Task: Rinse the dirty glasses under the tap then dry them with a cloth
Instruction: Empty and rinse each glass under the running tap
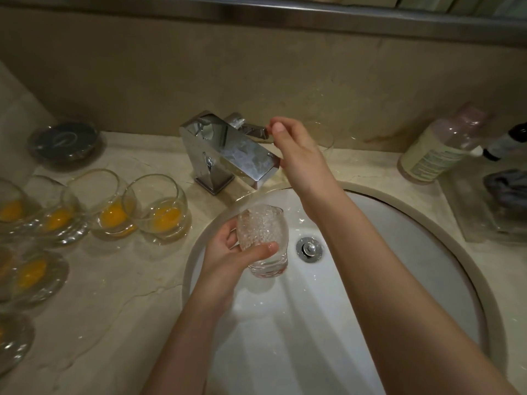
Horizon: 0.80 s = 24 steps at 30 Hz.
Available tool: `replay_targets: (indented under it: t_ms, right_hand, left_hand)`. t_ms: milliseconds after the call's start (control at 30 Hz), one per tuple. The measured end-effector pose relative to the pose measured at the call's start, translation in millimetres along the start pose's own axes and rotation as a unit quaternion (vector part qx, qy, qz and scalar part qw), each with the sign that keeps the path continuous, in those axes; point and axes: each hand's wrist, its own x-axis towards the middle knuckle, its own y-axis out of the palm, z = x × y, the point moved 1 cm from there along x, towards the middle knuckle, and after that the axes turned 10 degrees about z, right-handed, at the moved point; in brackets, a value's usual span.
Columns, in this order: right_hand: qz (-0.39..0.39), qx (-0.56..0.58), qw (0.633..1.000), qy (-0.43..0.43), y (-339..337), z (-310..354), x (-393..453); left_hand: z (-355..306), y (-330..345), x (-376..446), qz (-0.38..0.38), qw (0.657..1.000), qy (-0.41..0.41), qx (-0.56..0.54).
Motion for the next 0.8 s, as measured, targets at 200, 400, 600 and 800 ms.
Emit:
replay_targets:
  t_ms: [200,400,600,800]
  right_hand:
    - [0.011,0.021,1.000,0.008,-2.7,0.1,-12.1]
    - [0.017,-0.009,0.995,0.096,-21.9,-44.5,-65.3]
    - [0.088,0.026,0.977,0.193,-22.0,-79.0,-90.2]
    - [0.067,0.017,0.950,0.304,-34.6,-76.1,-90.1]
  left_hand:
    - [4.8,2.5,0.9,0.006,1.000,0.002,-0.007]
    - [5.5,7.7,0.7,0.020,1.000,0.003,-0.004]
    - [1.8,23.5,1.5,0.032,0.998,-0.049,0.020]
    - [0.5,38.2,2.8,0.076,0.969,-0.233,0.028]
